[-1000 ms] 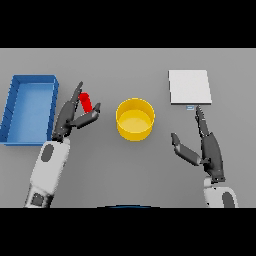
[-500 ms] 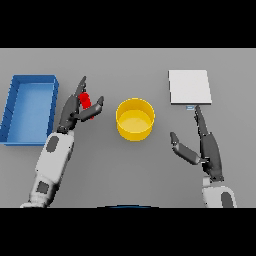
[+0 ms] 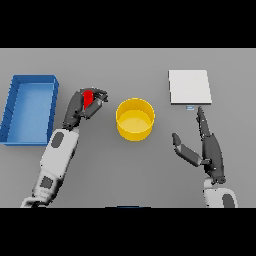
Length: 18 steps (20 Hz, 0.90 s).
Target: Pick up the red beaker and tilt it to pour out 1 green nut into yellow bowl. Pick up the yellow bowl and place it on the metallic measuring scale.
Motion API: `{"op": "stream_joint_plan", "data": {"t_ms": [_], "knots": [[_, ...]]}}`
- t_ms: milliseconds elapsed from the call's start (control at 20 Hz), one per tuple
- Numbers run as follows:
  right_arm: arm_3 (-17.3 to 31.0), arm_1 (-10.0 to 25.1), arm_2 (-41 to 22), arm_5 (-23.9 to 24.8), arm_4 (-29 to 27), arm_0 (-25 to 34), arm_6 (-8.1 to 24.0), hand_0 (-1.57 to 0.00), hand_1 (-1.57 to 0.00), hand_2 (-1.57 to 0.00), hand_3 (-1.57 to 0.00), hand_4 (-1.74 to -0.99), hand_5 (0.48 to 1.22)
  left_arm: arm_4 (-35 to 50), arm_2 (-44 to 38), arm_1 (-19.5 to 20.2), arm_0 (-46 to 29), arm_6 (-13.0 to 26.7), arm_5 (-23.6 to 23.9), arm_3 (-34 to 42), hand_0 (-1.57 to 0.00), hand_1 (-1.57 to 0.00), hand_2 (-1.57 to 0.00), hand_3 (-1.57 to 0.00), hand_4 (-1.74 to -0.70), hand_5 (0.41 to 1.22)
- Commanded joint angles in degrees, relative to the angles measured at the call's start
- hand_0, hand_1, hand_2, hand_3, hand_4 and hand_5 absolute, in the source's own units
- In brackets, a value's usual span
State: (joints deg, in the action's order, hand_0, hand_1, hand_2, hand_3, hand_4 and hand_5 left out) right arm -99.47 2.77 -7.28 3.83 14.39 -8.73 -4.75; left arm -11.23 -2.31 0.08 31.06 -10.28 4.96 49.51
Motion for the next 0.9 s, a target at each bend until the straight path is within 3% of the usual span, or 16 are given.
{"op": "stream_joint_plan", "data": {"t_ms": [0, 50, 200, 350, 500, 600, 750, 850], "knots": [[0.1, -0.3, -0.2, 0.2, 0.2, 0.3, 0.4, 0.00, 0.00, 0.00, 0.00, -1.259, 0.646, 0.2, -0.1, -0.4, -0.4, 0.9, -0.1, 0.5, -1.33, -1.34, -1.35, -1.27, -1.52, 1.148], [-0.1, -0.3, -0.2, 0.5, 0.5, 0.2, 0.2, 0.00, 0.00, 0.00, 0.00, -1.257, 0.645, 0.0, -0.2, -0.8, -0.5, 0.4, 0.3, 0.4, -1.38, -1.39, -1.40, -1.33, -1.51, 1.162], [0.0, -0.1, 0.3, 0.2, -0.2, 0.3, 0.6, 0.00, 0.00, 0.00, 0.00, -1.260, 0.643, 1.9, -0.7, -1.2, -1.0, 1.3, 1.5, 3.0, -1.47, -1.48, -1.48, -1.45, -1.62, 1.140], [-0.3, 0.2, 0.1, 0.3, 0.3, -0.4, -0.3, 0.00, 0.00, 0.00, 0.00, -1.258, 0.646, 4.1, -1.4, -1.4, -0.7, 0.4, 2.6, 4.5, -1.52, -1.52, -1.52, -1.51, -1.68, 1.122], [0.6, 0.4, 0.2, 0.4, 0.7, 1.1, -0.1, 0.00, 0.00, 0.00, 0.00, -1.263, 0.652, 2.9, 1.2, -0.8, -0.7, 1.9, 3.7, 8.8, -1.55, -1.55, -1.55, -1.54, -1.71, 1.114], [0.1, 0.5, -0.2, 0.2, 0.9, 0.1, -1.3, 0.00, 0.00, 0.00, 0.00, -1.262, 0.658, 0.6, 4.0, 0.9, -0.6, 3.9, 3.5, 11.7, -1.55, -1.56, -1.56, -1.55, -1.72, 1.114], [-0.1, 0.6, -0.3, 0.2, 1.4, 0.1, -0.9, 0.00, 0.00, 0.00, 0.00, -1.253, 0.666, -4.7, 9.4, 4.7, 1.6, 11.6, 1.3, 13.9, -1.56, -1.56, -1.56, -1.56, -1.73, 1.124], [0.0, 0.5, -0.6, 0.7, 2.2, -0.2, -0.7, 0.00, 0.00, 0.00, 0.00, -1.256, 0.674, -6.5, 11.6, 6.4, 2.4, 13.4, -0.1, 13.9, -1.56, -1.56, -1.56, -1.56, -1.73, 1.122]]}}
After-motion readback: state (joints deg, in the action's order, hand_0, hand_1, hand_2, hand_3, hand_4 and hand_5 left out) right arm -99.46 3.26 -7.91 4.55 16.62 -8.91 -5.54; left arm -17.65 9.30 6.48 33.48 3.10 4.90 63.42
